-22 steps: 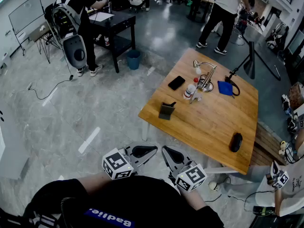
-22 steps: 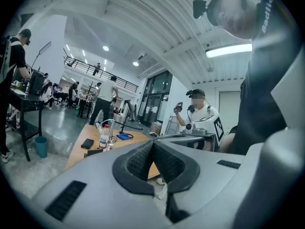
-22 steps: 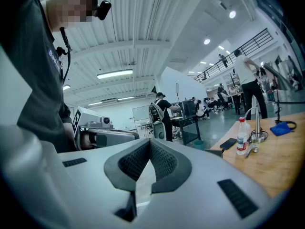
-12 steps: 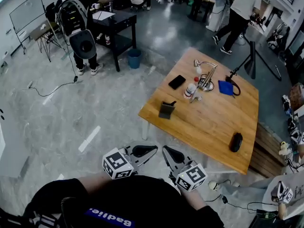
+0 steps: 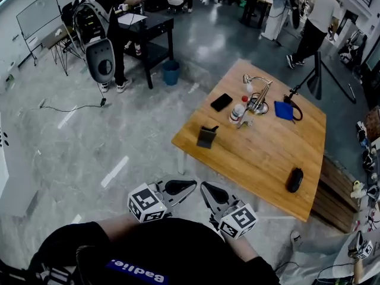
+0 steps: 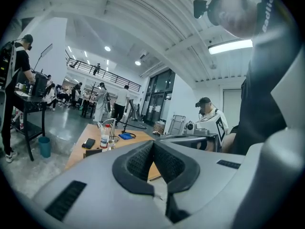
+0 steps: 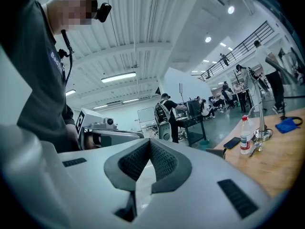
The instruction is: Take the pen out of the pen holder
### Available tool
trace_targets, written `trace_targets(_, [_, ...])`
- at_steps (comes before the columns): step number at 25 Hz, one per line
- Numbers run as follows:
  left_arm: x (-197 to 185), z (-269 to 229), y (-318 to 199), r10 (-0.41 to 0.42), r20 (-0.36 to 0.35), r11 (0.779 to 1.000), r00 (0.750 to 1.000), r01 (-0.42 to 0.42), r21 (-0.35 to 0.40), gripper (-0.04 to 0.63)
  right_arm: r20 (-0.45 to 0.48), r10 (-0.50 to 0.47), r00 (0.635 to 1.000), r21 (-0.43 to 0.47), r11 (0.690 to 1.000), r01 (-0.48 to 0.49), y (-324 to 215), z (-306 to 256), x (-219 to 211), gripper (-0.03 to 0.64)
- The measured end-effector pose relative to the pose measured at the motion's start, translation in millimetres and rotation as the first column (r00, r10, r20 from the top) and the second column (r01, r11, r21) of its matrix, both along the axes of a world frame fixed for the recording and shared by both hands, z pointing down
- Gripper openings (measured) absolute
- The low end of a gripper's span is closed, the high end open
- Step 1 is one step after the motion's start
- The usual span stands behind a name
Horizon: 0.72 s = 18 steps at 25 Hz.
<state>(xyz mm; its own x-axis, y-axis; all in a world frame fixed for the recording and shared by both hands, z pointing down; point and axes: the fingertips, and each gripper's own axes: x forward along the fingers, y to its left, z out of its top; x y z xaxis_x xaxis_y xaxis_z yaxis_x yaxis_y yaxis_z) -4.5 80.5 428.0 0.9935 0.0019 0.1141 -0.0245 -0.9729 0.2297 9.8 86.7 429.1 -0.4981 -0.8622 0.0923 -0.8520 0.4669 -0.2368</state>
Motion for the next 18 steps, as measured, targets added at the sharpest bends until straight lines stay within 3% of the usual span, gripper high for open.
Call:
trace_targets(10, [20,2,7,-0.115,0.013,0.993,0.993,0.115,0.023,0.009,0.005,-0.064,0.998,-0.003,0.998,0.064,18,7,36,0.006])
trace_targets(18, [40,4,-20,-0.080,-0.001,0.997,0.997,0.080,-0.004,0.009,-0.017,-0.031,0.999,-0.048,0.998,0.030,-7,15,53,0.006])
